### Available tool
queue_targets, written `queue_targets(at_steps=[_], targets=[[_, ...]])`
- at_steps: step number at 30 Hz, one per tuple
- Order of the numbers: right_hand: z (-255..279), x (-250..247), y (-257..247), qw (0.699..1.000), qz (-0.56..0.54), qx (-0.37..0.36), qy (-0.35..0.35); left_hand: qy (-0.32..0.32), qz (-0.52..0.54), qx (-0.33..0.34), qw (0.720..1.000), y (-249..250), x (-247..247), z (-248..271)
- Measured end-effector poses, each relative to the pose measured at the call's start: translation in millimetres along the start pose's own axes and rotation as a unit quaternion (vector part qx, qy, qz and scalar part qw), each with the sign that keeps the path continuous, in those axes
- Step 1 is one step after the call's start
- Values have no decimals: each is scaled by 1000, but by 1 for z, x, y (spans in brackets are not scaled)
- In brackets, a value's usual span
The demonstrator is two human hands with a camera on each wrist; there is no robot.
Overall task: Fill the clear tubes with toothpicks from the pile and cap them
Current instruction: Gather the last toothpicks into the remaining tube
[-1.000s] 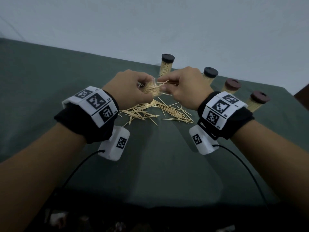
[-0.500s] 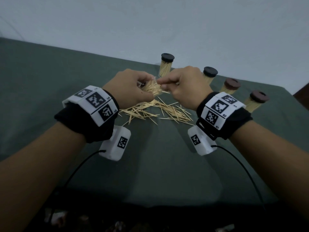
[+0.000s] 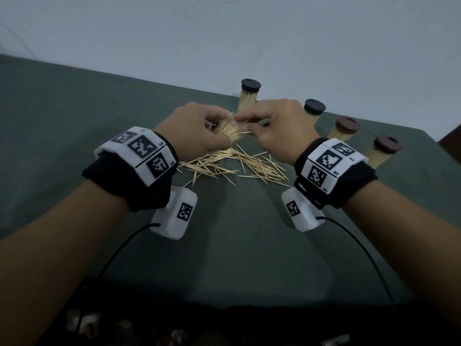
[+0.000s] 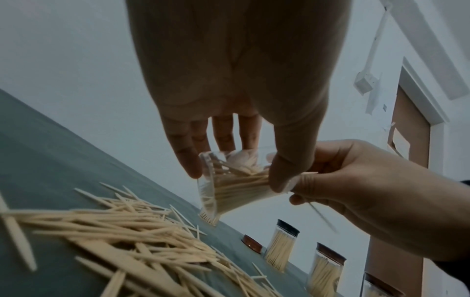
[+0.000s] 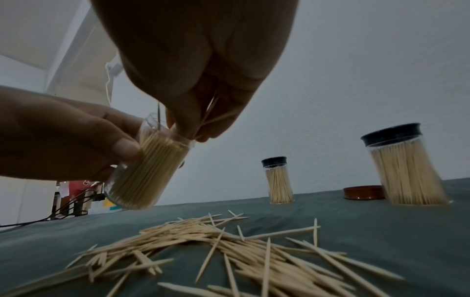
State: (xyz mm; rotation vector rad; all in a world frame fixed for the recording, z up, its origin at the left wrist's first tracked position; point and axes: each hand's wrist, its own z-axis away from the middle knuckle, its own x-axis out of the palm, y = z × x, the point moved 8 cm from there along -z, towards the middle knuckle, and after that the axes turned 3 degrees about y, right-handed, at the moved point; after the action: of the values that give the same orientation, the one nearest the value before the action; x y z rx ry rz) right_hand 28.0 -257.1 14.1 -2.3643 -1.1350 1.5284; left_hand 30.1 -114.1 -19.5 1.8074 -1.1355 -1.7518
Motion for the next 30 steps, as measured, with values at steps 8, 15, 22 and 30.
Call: queue_targets(at_steps=[8, 15, 22, 30], targets=[[4, 4, 6, 990, -22, 77, -116, 12, -19, 0, 1000, -6, -6, -2], [-2, -6, 10, 995, 66, 54, -52, -11, -27, 16, 999, 2, 4, 0], [0, 0, -9, 995, 56, 5, -82, -11, -4, 7, 1000, -2, 7, 1], [0, -6, 1, 997, 65, 21, -46, 1, 13, 8, 1000, -6, 1, -1]])
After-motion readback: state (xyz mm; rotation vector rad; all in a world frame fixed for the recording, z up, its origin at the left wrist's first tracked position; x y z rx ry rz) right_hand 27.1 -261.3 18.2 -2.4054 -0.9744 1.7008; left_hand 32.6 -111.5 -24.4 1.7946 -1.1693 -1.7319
